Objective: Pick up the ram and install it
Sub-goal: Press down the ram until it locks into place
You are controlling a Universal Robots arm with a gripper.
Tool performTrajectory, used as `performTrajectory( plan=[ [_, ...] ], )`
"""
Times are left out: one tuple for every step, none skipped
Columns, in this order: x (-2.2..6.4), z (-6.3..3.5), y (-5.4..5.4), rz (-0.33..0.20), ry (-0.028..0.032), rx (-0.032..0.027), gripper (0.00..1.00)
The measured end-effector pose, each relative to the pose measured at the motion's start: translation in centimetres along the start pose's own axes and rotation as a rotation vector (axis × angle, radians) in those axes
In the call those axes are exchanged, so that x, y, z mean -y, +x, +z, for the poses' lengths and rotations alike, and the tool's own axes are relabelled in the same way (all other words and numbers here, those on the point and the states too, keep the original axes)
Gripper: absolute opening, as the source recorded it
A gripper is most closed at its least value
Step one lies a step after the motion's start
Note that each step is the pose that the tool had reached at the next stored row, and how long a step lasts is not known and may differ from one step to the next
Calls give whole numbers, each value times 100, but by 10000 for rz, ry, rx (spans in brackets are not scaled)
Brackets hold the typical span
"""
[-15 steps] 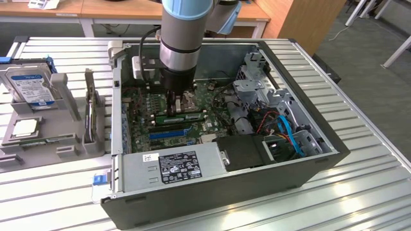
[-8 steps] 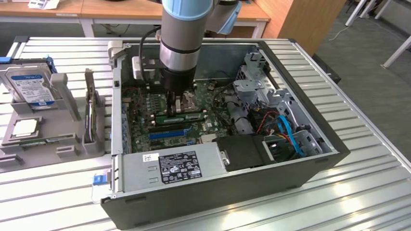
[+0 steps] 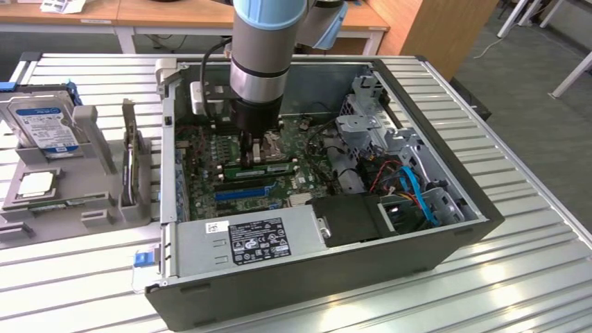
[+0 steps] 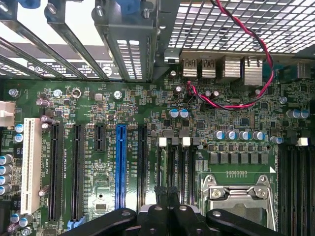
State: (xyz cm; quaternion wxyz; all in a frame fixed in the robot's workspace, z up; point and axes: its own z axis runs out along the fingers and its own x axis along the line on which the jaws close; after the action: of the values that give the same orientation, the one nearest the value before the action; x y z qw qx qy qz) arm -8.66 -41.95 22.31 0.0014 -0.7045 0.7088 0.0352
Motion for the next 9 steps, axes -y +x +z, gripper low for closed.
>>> performTrajectory(
  plan=[
    [0,4,0,1,0,6,10],
    [0,7,1,0,0,6,10],
    [0,9,1,1,-1,6,10],
    [0,9,1,0,-1,6,10],
    [0,9,1,0,-1,6,10],
    [1,9,1,0,-1,5,10],
    [1,9,1,-1,-1,6,10],
    [1,9,1,0,0,6,10],
    [1,9,1,0,-1,6,10]
  ],
)
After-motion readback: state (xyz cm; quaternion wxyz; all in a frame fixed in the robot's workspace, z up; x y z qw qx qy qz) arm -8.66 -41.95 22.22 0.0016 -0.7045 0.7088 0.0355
